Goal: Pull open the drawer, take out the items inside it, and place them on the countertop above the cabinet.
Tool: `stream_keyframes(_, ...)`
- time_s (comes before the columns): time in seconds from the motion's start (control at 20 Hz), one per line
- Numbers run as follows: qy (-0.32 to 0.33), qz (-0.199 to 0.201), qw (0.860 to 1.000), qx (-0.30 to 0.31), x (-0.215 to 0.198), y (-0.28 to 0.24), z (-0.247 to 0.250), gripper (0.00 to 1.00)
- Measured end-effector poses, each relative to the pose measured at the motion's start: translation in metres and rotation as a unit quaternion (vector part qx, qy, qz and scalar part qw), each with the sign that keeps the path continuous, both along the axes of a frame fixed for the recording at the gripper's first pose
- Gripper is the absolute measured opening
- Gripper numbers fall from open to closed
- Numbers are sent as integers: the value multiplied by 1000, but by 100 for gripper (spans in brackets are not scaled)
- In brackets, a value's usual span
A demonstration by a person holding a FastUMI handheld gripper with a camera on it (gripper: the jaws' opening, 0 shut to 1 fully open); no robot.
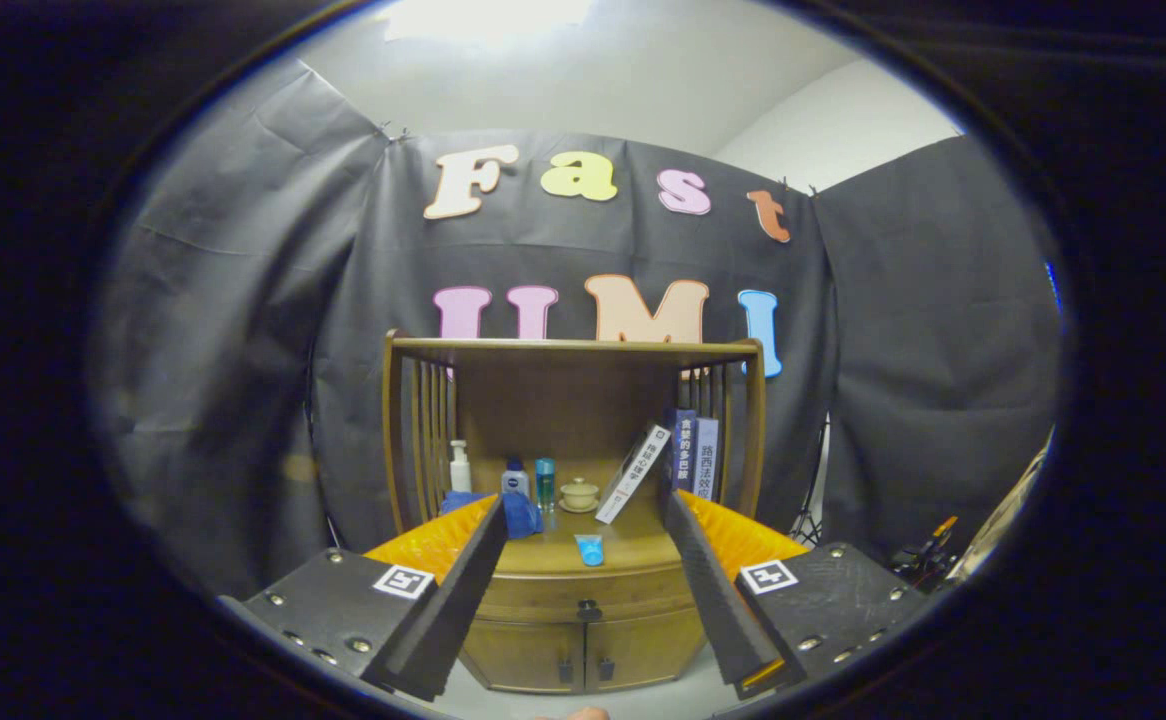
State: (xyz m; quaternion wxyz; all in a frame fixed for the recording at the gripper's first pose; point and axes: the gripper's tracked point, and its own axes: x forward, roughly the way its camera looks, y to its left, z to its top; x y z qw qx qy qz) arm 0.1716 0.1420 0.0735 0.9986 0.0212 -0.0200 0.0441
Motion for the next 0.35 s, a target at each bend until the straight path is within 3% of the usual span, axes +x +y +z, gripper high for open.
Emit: stream_keyframes(0.35,-11,2,1000,-8,-2,-2,7,96)
